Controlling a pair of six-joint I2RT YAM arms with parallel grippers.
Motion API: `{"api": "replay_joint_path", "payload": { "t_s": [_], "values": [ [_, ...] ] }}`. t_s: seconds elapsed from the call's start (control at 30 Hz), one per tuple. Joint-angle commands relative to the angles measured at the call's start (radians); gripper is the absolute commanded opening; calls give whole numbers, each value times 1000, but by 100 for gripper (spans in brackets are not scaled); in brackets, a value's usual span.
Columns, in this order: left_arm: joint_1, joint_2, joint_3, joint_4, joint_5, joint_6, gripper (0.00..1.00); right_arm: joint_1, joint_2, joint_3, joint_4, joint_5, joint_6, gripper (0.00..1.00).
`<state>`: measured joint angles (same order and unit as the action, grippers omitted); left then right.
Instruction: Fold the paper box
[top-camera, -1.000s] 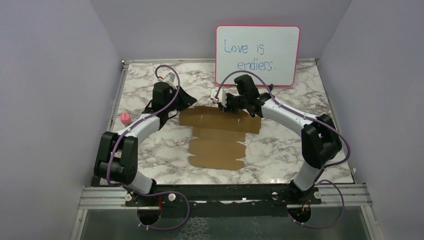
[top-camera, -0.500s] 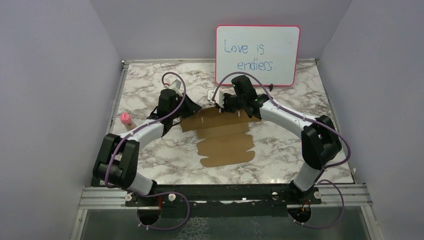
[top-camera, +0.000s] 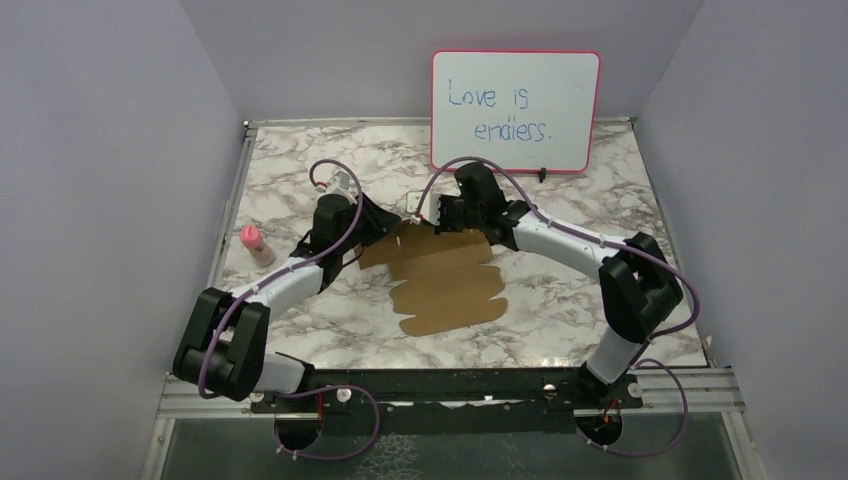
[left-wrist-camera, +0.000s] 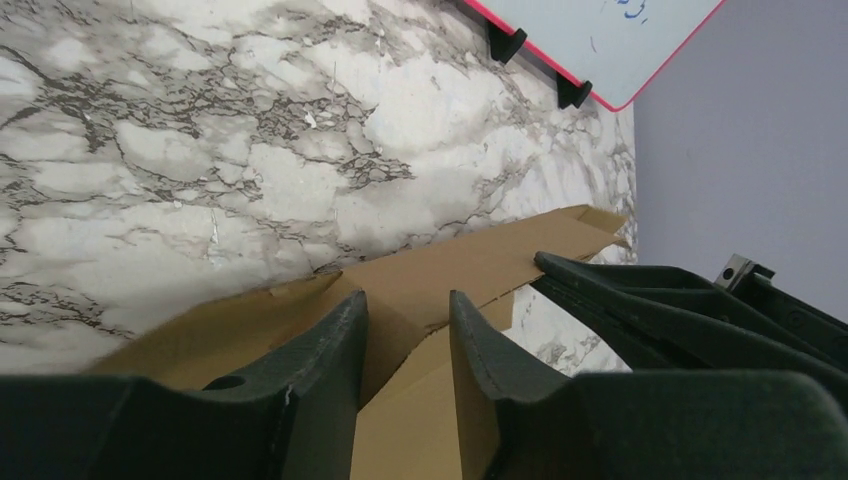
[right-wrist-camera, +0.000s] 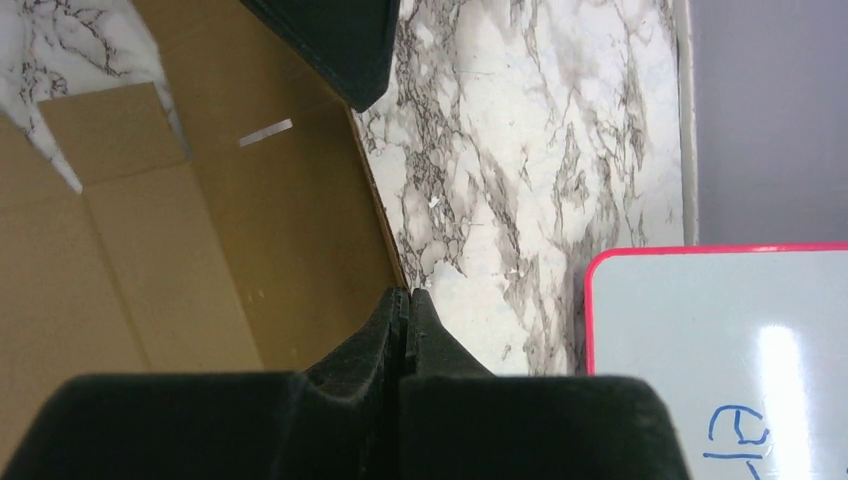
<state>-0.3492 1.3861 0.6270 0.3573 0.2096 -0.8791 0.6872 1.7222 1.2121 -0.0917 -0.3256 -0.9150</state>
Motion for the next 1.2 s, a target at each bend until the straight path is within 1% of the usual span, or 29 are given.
{"api": "replay_joint_path", "payload": {
  "t_s": [0.0,0.1,0.23,0.5,0.63,0.73,0.83,0.9,1.0,1.1,1.17],
  "values": [
    [-2,-80,-6,-50,-71,34,39,8,-52,-19,109,35,-14,1],
    [10,-108,3,-114,-95,75,39,8,-62,-30,107,37,-16,1],
    [19,-122,3,-126,-96,113,39,8,-73,-38,109,33,-15,1],
    [22,-24,36,-9,22,130,38,12,-72,-47,116,19,-14,1],
    [23,-15,59,3,55,149,38,15,-66,-62,133,35,-22,1],
    [21,-75,50,-27,21,179,40,16,-64,-70,134,51,-28,1],
    [25,-153,49,-118,-58,213,48,15,-67,-85,148,64,-31,1],
    [33,-198,29,-154,-104,210,50,15,-68,-89,151,67,-32,1],
    [63,-230,-8,-157,-145,177,50,19,-69,-94,154,73,-30,1],
    [93,-208,-10,-140,-128,153,46,30,-75,-105,157,85,-38,1],
    [96,-181,1,-116,-99,152,42,40,-80,-119,168,98,-42,1]
  ]
}}
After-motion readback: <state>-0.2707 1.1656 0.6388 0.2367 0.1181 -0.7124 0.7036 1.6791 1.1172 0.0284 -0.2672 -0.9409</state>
